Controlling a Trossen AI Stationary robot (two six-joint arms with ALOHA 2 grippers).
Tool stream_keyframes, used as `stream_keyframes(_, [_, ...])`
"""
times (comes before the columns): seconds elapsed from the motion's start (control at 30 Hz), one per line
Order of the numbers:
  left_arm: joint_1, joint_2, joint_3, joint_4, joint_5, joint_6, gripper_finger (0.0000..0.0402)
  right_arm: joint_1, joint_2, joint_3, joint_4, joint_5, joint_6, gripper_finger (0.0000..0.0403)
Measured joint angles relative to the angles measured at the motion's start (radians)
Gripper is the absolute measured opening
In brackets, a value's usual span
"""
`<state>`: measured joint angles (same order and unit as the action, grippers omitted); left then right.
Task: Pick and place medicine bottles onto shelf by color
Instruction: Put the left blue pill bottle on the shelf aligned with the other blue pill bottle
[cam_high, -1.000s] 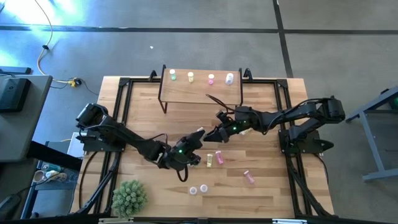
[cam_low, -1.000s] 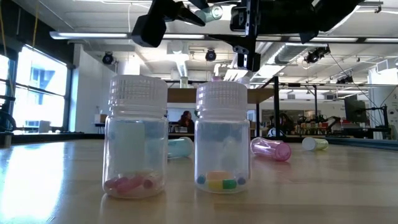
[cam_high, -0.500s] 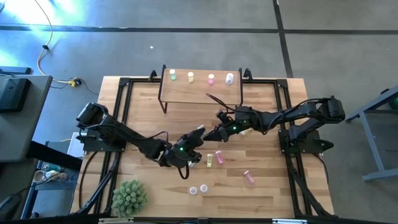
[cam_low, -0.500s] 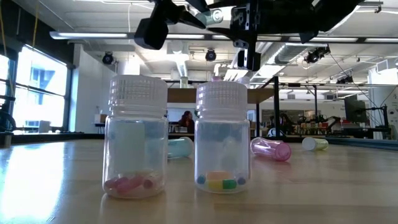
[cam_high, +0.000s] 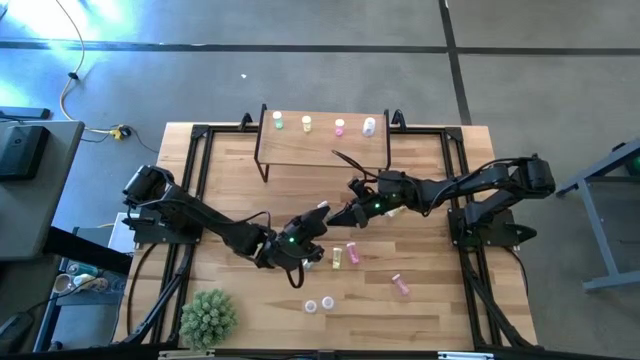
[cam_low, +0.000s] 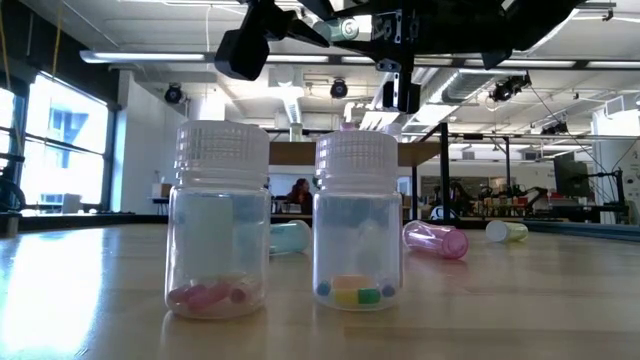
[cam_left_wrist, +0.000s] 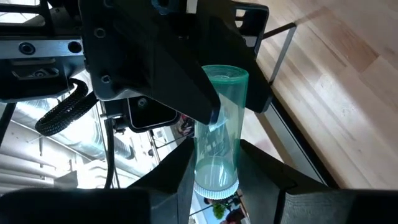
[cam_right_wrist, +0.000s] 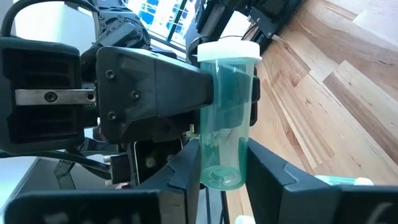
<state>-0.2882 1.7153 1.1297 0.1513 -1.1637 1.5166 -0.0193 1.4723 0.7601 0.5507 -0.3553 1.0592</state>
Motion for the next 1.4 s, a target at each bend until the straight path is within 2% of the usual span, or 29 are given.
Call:
stream_keyframes(0.33, [0.000,0.000,0.000,-0.005,-0.004,-0.048,0.0143,0.000,0.000,0.000,-0.001,0.000,-0.021,0.0085])
stream_keyframes(0.63, [-0.016,0.000,0.000,-0.014,-0.066,-0.289,0.0202,-0.023,0.000,0.000,-0.012,0.003,-0.124,0.0084])
stream_keyframes(0.77, [-0.036,0.000,0.000,-0.023,-0.132,-0.440,0.0219,-0.043,0.000,0.000,-0.015,0.003,-0.177,0.0084])
stream_keyframes(0.97, [-0.059,0.000,0.000,-0.044,-0.240,-0.754,0.0223,-0.085,0.000,0.000,-0.016,0.003,-0.275,0.0084])
stream_keyframes(1.13, [-0.057,-0.001,0.000,-0.111,-0.331,-1.072,0.0223,-0.115,0.000,0.000,-0.046,0.004,-0.452,0.0083])
stream_keyframes(1.23, [-0.038,-0.021,0.000,-0.232,-0.276,-1.301,0.0223,-0.126,0.000,0.000,-0.071,0.035,-0.584,0.0083])
stream_keyframes(1.4, [0.034,-0.064,0.000,-0.484,0.045,-1.714,0.0223,-0.127,-0.006,0.000,-0.108,0.151,-0.797,0.0083])
